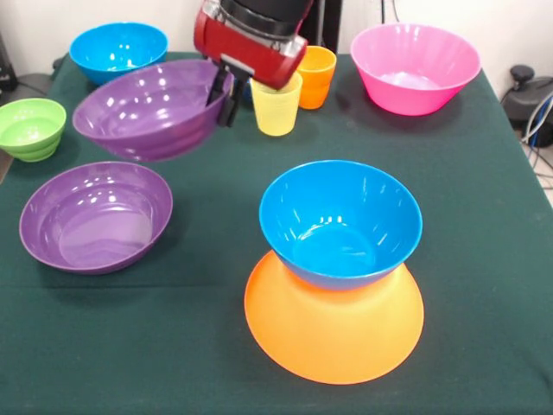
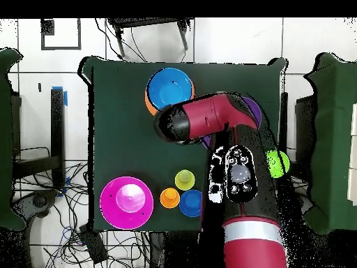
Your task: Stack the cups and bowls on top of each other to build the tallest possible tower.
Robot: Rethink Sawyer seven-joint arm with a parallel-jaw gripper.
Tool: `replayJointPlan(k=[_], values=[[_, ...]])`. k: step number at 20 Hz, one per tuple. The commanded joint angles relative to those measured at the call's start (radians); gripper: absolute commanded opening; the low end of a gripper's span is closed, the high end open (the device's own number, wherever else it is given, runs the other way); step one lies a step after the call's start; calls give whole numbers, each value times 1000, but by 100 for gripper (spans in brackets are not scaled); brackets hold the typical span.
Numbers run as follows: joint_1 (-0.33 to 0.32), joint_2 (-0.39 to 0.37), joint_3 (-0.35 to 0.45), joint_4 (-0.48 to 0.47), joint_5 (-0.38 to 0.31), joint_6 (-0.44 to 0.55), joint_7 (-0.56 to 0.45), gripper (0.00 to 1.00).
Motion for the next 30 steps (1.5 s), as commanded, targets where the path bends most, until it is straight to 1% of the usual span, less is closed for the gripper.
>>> replayJointPlan(k=[1,4,7,12,15,19,25,30], values=[[40,-53,93,-71,-9,226,-323,0],[50,-59,115,-120,1,277,-333,0],[49,-40,149,-177,17,302,-346,0],[61,-9,186,-274,-4,274,-357,0],[73,21,201,-330,-21,257,-356,0],[88,86,220,-403,-37,256,-359,0],[128,153,231,-533,-71,308,-391,0],[156,187,221,-583,-61,324,-386,0]])
